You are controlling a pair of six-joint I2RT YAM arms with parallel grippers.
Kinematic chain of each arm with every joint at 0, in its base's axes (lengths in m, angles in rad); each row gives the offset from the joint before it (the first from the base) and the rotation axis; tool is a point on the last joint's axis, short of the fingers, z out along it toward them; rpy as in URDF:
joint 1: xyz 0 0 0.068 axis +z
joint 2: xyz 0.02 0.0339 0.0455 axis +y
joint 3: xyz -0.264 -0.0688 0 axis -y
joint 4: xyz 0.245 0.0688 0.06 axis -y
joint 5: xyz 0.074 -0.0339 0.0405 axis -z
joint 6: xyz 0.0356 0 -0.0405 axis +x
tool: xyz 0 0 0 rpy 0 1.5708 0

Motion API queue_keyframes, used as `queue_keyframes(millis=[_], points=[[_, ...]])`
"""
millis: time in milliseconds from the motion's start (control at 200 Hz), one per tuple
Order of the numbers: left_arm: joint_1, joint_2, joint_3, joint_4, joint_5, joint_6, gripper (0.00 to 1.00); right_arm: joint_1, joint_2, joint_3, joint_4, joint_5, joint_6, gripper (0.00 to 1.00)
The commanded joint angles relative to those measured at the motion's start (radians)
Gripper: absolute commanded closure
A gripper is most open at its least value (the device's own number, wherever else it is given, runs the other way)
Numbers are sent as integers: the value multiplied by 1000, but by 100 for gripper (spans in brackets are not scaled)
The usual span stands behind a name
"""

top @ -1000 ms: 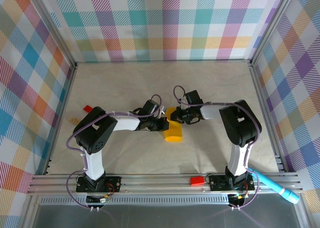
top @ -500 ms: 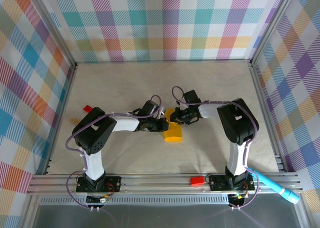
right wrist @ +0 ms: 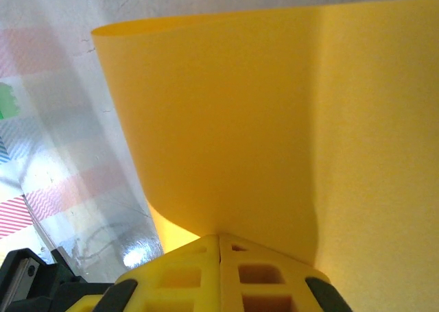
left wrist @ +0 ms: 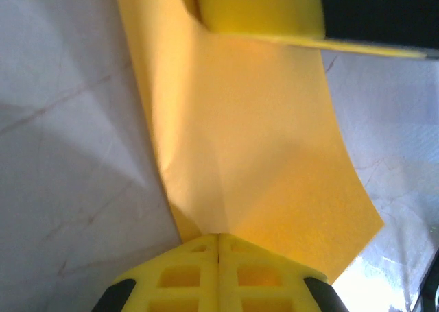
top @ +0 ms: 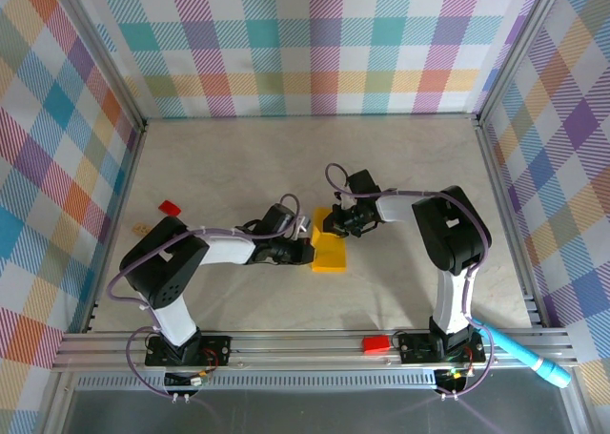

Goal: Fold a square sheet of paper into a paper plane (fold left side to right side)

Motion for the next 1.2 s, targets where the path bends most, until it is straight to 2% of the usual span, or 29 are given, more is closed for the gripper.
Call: queue_keyframes(millis=[0,300,510,825,1190], points=[[-25,-16,-58,-127,31,-35,100,-6,65,-16,-81,124,-8,100],[-22,-83,-34,-107,19,-86,100,-6,57,-20,-79,111,-22,100],[25,-116,46,-144,9,-60,100,-7,52,-20,-81,111,-22,100],[-4,27,122,-35,72,-67,100,-4,56,-20,-84,119,-21,100],[-11,88,70,-2,79,-89,100,-4,60,-19,-93,126,-22,100]])
